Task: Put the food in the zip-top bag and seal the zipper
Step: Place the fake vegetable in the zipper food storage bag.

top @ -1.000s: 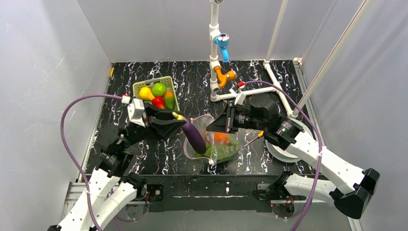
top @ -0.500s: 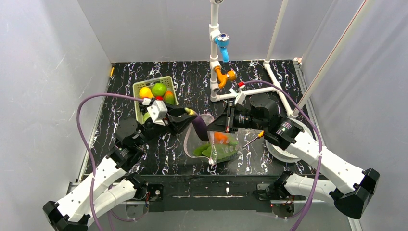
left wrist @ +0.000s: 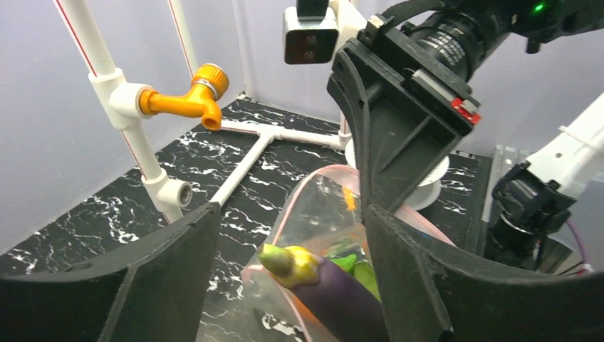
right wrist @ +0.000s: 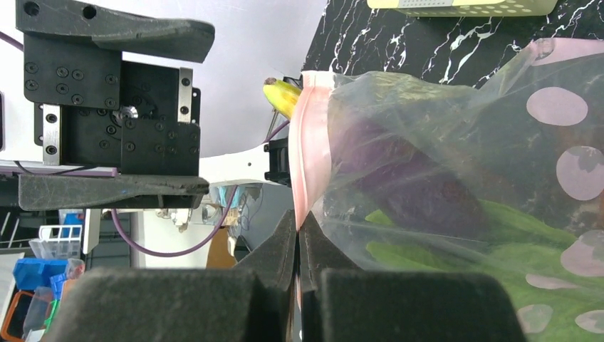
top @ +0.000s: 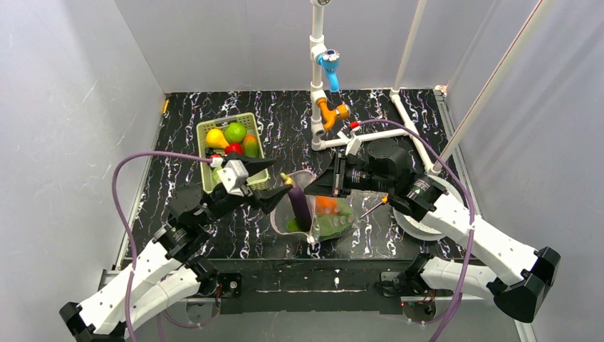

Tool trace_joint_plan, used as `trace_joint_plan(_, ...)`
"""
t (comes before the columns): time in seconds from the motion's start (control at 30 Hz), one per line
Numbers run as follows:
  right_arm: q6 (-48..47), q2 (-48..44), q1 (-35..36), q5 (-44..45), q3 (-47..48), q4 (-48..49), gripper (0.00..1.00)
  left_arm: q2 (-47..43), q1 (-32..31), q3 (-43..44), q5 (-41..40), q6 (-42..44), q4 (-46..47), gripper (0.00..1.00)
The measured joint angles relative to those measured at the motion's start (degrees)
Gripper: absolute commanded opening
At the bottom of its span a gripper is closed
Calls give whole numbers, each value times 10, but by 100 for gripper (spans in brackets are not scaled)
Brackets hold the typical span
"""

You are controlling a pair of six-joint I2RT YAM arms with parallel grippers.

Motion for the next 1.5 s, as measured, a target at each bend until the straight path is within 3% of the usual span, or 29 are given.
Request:
trace_joint_plan(0.27,0,6,-1,-8,0,7,1,-52,0,26,5,-33,-131,73)
trace_joint_plan(0.4,0,7,-1,-9,0,7,1,-46,0,46,1,-58,-175,69)
trace_joint_plan(0.57,0,7,-1,-10,0,8,1,6,0,105,-55,-121,-229,75)
trace_joint_plan(0.77,0,5,-1,-11,-7,11,1,69,0,163,-113,-188,-273,55)
trace_joint_plan(0.97,0,-7,-1,-10,-8,10,1,79,0,162,-117,-225,-283,43)
trace_joint_plan(1.17,0,-16,-1,-11,-18,12,1,81,0,158,-105,-245,-283,38)
trace_joint_plan(1.5,2,-19,-1,-11,-27,19,1,110,0,144,-81,-258,-270,20)
